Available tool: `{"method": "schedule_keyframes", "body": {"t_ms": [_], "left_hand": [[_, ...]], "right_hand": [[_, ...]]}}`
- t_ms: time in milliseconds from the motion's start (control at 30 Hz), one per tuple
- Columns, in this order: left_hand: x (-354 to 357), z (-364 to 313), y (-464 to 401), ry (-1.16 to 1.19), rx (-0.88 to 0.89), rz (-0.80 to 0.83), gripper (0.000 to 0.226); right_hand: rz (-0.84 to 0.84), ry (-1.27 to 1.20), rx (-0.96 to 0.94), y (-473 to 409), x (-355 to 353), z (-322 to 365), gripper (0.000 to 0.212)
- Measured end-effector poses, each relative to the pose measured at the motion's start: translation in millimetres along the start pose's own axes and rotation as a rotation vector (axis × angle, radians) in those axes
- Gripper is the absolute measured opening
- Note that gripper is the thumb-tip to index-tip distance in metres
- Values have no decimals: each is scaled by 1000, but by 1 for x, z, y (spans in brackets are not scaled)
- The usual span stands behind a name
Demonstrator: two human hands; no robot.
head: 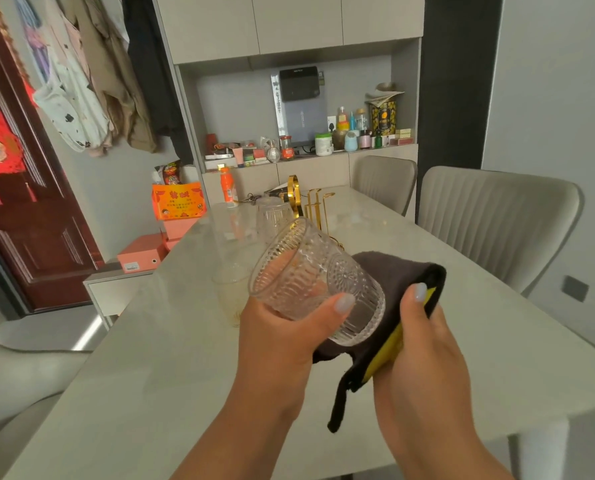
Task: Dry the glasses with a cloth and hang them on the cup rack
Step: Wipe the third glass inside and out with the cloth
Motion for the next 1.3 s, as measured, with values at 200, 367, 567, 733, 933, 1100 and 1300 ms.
{"method": "schedule_keyframes", "body": {"t_ms": [200,367,567,733,933,1100,1300], "left_hand": [[-4,-7,-5,-201,83,-61,78],[-14,-8,-6,-235,87,-67,78],[-4,-3,0,-184,56,22,86],[-9,-7,-8,-299,111,-51,78],[-6,-7,-8,-228,77,29,80],[2,-2,-9,-323,114,75,87],[-4,-4,-16,-536,168,30,86]], "right_hand": [[52,-192,269,8,3,-16,31],[67,-194,196,4,-3,1,36],[106,-184,264,1,6,-9,42],[82,-176,328,5,-1,-18,39],[128,-241,267,-8,-4,0,45],[227,-337,446,-1,4,-24,43],[132,-284,426,-6,-14,-25,43]]}}
Point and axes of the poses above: each hand's wrist, its own y-axis away from the middle knuckle, its own x-axis out of the palm, z = x × y, the point moved 3 cm from there along -y, towards the middle knuckle, and after that the axes turned 2 degrees about -z, right-handed, at the moved point
